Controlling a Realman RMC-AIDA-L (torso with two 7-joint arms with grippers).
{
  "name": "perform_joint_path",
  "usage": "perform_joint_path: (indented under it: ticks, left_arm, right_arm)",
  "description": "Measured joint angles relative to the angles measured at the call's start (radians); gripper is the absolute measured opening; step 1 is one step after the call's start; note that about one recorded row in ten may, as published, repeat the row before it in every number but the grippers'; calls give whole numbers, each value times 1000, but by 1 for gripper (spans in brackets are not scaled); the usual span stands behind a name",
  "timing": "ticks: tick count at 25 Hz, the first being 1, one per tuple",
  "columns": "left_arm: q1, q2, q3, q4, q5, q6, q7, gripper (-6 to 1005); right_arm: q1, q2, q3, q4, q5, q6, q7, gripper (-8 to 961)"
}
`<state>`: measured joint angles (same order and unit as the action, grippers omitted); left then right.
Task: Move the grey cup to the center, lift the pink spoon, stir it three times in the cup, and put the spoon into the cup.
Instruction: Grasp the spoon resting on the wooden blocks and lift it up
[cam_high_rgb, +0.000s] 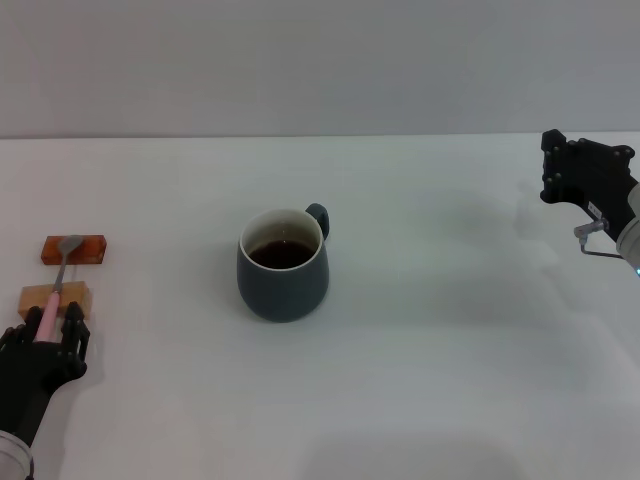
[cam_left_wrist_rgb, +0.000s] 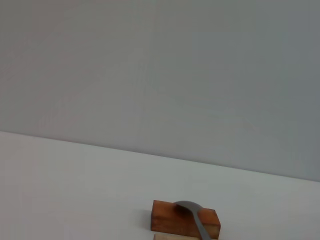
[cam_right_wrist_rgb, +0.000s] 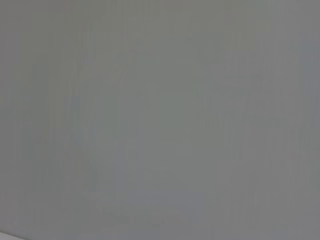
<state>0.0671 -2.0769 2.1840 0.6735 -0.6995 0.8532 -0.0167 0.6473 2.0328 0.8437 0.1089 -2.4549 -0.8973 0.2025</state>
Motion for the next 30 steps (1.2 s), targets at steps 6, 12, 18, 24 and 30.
perform_joint_path:
  ticks: [6, 12, 18, 24, 30]
  left_arm:
    - [-3, 0, 0, 0, 0, -3, -1, 414]
    - [-3, 0, 2, 0, 0, -3, 3, 410]
    - [-2, 0, 2, 0, 0, 2, 6, 361]
    - [-1, 0, 2, 0, 0, 2, 6, 312]
    - [-1, 0, 1, 0, 0, 1, 6, 297]
  right_arm:
    - [0, -2, 0, 0, 0, 0, 0, 9]
    - [-2, -2, 0, 0, 1, 0, 0, 9]
    - [-2, -2, 0, 0, 1, 0, 0, 9]
    - [-2, -2, 0, 0, 1, 0, 0, 9]
    - [-2, -2, 0, 0, 0, 0, 0, 10]
